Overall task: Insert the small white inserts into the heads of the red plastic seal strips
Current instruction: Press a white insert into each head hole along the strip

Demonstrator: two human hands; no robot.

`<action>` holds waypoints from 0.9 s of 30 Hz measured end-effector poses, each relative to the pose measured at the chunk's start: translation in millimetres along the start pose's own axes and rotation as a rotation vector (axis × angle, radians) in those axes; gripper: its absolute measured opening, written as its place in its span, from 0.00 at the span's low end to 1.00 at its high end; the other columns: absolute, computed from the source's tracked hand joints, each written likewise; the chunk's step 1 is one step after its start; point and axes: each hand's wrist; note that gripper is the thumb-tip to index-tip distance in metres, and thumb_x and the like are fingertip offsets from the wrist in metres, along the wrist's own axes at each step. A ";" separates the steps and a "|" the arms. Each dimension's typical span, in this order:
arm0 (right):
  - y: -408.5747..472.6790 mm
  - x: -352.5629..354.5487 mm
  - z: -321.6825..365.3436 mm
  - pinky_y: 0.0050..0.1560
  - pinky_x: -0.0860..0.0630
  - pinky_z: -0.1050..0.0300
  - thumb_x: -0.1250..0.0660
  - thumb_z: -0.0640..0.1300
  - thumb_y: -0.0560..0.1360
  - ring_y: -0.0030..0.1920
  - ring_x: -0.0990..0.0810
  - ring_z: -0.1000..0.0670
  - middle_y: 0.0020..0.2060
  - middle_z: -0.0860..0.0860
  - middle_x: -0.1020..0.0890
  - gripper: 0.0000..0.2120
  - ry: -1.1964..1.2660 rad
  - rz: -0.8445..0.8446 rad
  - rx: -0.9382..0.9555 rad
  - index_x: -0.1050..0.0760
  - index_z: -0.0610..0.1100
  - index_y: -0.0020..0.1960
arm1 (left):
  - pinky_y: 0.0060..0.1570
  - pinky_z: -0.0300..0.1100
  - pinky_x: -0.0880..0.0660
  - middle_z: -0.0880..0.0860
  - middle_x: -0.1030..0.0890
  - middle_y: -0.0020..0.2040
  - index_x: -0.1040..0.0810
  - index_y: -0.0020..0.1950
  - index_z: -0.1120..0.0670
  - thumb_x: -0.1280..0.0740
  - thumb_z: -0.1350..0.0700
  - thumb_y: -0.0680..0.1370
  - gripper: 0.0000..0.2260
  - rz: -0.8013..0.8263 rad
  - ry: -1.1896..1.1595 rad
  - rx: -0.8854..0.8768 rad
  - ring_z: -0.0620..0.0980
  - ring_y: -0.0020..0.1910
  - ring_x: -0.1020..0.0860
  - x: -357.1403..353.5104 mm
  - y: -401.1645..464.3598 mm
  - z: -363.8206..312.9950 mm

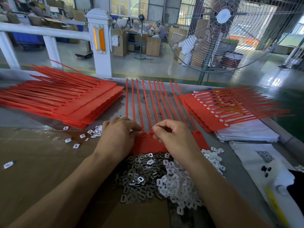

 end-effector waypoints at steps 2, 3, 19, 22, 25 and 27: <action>-1.4 1.2 -1.0 0.44 0.27 0.68 0.30 0.51 0.80 0.43 0.18 0.63 0.42 0.62 0.15 0.05 -0.086 0.086 0.059 0.16 0.54 0.49 | 0.55 0.42 0.44 0.42 0.19 0.52 0.16 0.51 0.42 0.28 0.53 0.77 0.07 -0.014 0.022 0.002 0.48 0.59 0.27 2.2 -0.7 3.4; -2.0 0.4 -1.0 0.44 0.27 0.69 0.29 0.51 0.79 0.44 0.18 0.63 0.42 0.63 0.15 0.04 -0.130 0.139 0.096 0.15 0.54 0.49 | 0.55 0.42 0.43 0.42 0.19 0.51 0.16 0.51 0.42 0.28 0.52 0.77 0.06 -0.017 0.032 0.004 0.48 0.58 0.27 3.4 -0.6 5.0; -8.5 -13.3 2.8 0.54 0.22 0.55 0.25 0.51 0.76 0.48 0.21 0.59 0.46 0.59 0.19 0.03 -0.437 0.384 0.296 0.16 0.54 0.48 | 0.64 0.51 0.39 0.42 0.22 0.57 0.18 0.57 0.39 0.30 0.49 0.77 0.10 0.090 0.066 0.050 0.48 0.62 0.29 10.8 -3.1 5.9; -8.2 -12.4 1.9 0.51 0.23 0.59 0.25 0.51 0.76 0.47 0.20 0.60 0.45 0.60 0.18 0.02 -0.400 0.370 0.269 0.17 0.54 0.47 | 0.64 0.51 0.39 0.42 0.22 0.57 0.18 0.57 0.39 0.30 0.49 0.77 0.10 0.095 0.063 0.051 0.48 0.62 0.29 11.6 -3.2 5.9; -9.5 -10.6 1.0 0.44 0.23 0.65 0.27 0.49 0.78 0.44 0.18 0.60 0.42 0.60 0.17 0.02 -0.319 0.350 0.229 0.19 0.55 0.46 | 0.64 0.51 0.39 0.42 0.22 0.57 0.18 0.57 0.39 0.30 0.49 0.77 0.10 0.097 0.058 0.057 0.48 0.62 0.29 12.4 -3.1 5.7; -10.1 -9.7 1.3 0.43 0.22 0.66 0.28 0.48 0.78 0.42 0.17 0.60 0.40 0.59 0.16 0.03 -0.275 0.329 0.224 0.19 0.54 0.45 | 0.64 0.51 0.39 0.42 0.22 0.57 0.18 0.57 0.39 0.30 0.49 0.77 0.10 0.100 0.060 0.060 0.48 0.62 0.29 13.2 -3.1 5.8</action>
Point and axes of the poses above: each hand's wrist, its own y-axis towards the middle knuckle, its own x-axis out of the back of the hand, z = x × y
